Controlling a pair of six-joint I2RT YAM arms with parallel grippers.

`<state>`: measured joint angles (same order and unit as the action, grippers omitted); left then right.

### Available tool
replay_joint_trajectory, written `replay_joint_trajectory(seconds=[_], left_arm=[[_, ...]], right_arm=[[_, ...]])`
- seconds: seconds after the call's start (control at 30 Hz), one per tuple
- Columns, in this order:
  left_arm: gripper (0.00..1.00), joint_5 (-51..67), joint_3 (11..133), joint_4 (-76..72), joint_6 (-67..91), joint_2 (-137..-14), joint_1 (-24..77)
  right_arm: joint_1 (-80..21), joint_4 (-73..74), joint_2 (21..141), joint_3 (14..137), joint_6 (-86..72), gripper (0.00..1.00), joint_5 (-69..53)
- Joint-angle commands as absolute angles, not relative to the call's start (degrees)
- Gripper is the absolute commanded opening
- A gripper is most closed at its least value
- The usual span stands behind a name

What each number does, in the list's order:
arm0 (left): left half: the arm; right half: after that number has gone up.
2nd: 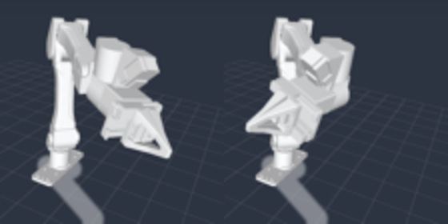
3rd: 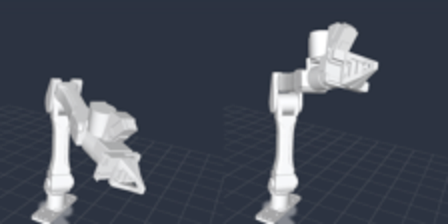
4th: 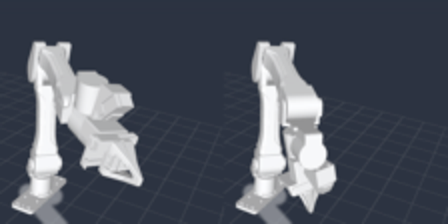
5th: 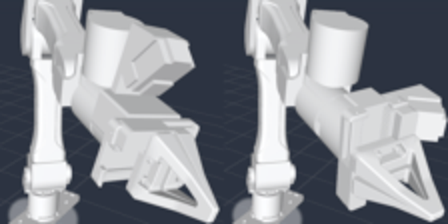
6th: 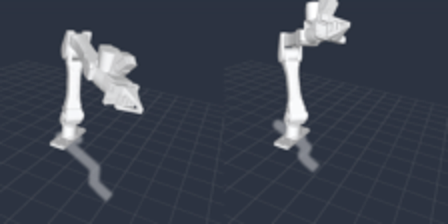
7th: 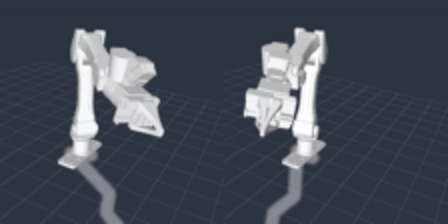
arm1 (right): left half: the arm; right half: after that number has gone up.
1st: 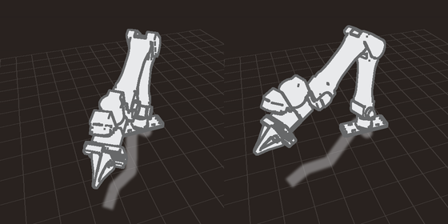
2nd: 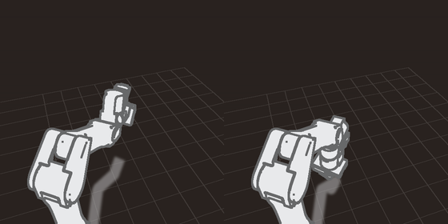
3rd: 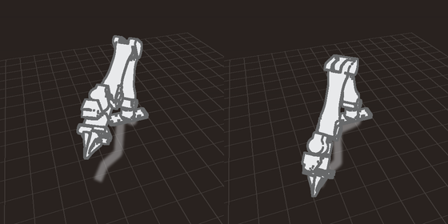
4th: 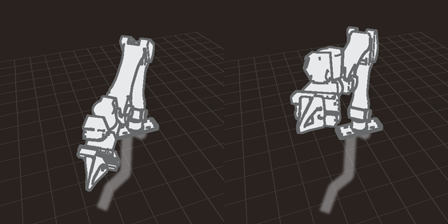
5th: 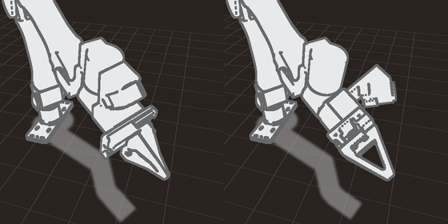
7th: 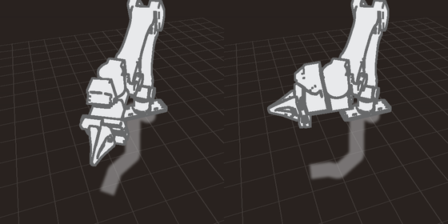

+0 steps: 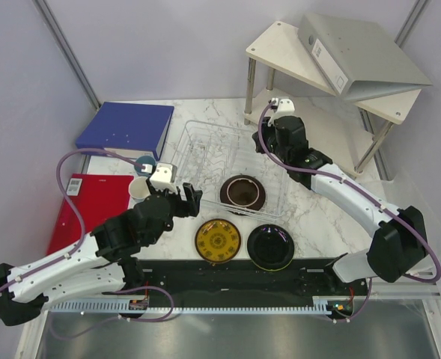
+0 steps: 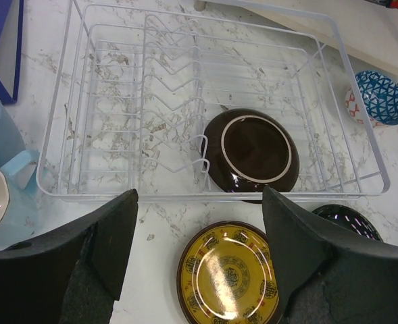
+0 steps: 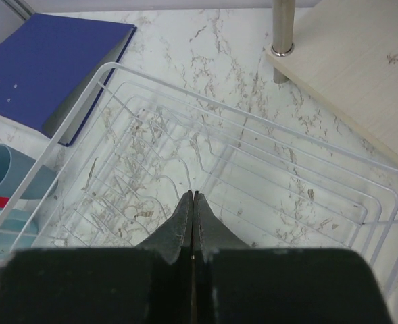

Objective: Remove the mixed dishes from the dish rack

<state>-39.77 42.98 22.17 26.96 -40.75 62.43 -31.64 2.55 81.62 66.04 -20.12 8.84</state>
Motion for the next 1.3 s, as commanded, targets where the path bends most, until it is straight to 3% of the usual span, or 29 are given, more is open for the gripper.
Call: replay_joint_trajectory(seconds=[0.0,0.3,0.37,0.4,0.5,0.7,0.93,1.27], left_arm=[[0.80,-39.90,42.45,19.51,27.25,-41.04,62.40],[0.80,-39.73,41.92,18.72,27.07,-41.48,62.49],[0.80,-39.38,41.84,18.46,26.90,-41.83,62.49],[0.80,-39.20,42.10,18.46,26.72,-42.36,62.49],[0.83,-37.62,43.94,18.72,25.67,-45.60,62.40],[0.91,-35.51,53.77,21.97,27.60,-58.60,62.14],[0.89,-29.98,63.18,23.20,29.70,-69.51,60.56],[0.84,-29.53,61.61,18.20,29.53,-73.04,59.41]], right_arm=[[-31.55,3.25,80.25,64.69,-21.97,0.00,9.05],[-31.55,11.06,81.73,65.74,-22.94,0.02,5.99],[-31.55,15.00,83.66,66.79,-22.68,0.11,4.32],[-31.55,16.33,84.28,67.14,-22.50,0.26,2.31],[-31.55,19.68,84.99,66.37,-22.50,0.50,0.88],[-31.64,22.05,85.34,65.21,-22.15,0.68,1.67],[-31.64,30.75,88.42,68.73,-22.76,0.75,0.17],[-31.55,32.52,89.91,65.65,-29.35,0.78,-1.76]])
